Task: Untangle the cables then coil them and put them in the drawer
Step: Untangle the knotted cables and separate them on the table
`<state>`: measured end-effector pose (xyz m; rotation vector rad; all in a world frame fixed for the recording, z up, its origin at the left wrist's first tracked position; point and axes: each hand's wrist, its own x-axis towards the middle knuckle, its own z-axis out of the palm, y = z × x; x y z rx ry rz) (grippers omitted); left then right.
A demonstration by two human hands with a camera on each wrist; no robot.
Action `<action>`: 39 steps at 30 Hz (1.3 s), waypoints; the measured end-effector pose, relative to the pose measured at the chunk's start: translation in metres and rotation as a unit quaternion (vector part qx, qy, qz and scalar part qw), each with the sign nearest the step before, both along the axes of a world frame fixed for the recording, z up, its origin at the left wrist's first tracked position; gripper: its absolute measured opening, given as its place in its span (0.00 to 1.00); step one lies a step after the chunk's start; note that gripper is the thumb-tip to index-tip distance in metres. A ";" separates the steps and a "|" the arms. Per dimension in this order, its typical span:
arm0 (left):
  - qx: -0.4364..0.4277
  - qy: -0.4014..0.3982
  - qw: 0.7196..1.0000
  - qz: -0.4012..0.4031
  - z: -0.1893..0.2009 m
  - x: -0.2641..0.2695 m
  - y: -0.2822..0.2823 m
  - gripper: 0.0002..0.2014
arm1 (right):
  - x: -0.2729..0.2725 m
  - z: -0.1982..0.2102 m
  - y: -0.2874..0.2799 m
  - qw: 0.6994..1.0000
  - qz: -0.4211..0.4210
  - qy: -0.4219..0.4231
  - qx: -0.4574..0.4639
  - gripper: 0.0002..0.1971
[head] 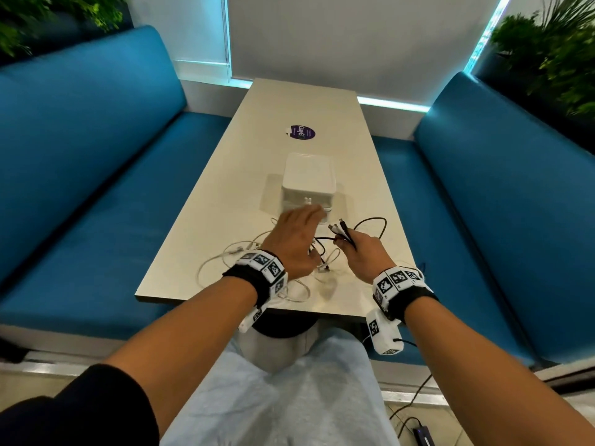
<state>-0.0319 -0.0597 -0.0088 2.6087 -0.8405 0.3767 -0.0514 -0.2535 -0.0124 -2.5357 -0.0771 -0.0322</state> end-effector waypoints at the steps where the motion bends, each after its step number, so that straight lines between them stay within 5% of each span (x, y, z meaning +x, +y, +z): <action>1: -0.006 0.014 1.000 -0.003 -0.004 0.000 -0.008 0.34 | -0.001 0.001 0.001 1.000 0.000 -0.004 0.002 0.16; 4: -0.042 0.095 0.994 0.033 -0.015 0.005 -0.025 0.20 | -0.004 0.003 -0.001 1.000 0.000 -0.013 0.008 0.16; 7: 0.073 0.042 0.996 0.041 -0.025 0.015 -0.027 0.13 | -0.008 0.002 -0.007 1.000 0.005 0.006 -0.006 0.14; 10: 0.181 -0.007 0.983 0.040 -0.035 0.016 -0.017 0.13 | -0.010 -0.001 -0.017 0.998 0.002 0.040 -0.039 0.13; 17: 0.190 -0.018 0.982 0.004 -0.037 0.016 -0.004 0.10 | -0.007 -0.009 -0.033 0.994 -0.016 0.063 -0.093 0.13; 22: 0.203 -0.052 0.978 -0.005 -0.034 0.016 -0.001 0.25 | 0.000 -0.005 -0.049 0.990 -0.056 0.061 -0.112 0.13; 27: 0.221 -0.023 0.975 0.001 -0.029 0.019 -0.002 0.29 | 0.000 -0.008 -0.058 0.988 -0.071 0.069 -0.115 0.12; 35: 0.299 0.009 0.954 0.021 -0.026 0.015 -0.007 0.27 | -0.009 -0.013 -0.045 0.971 -0.097 0.087 -0.200 0.13; 39: 0.288 0.014 0.958 0.013 -0.031 0.014 -0.014 0.16 | -0.008 -0.016 -0.019 0.964 -0.122 0.098 -0.216 0.12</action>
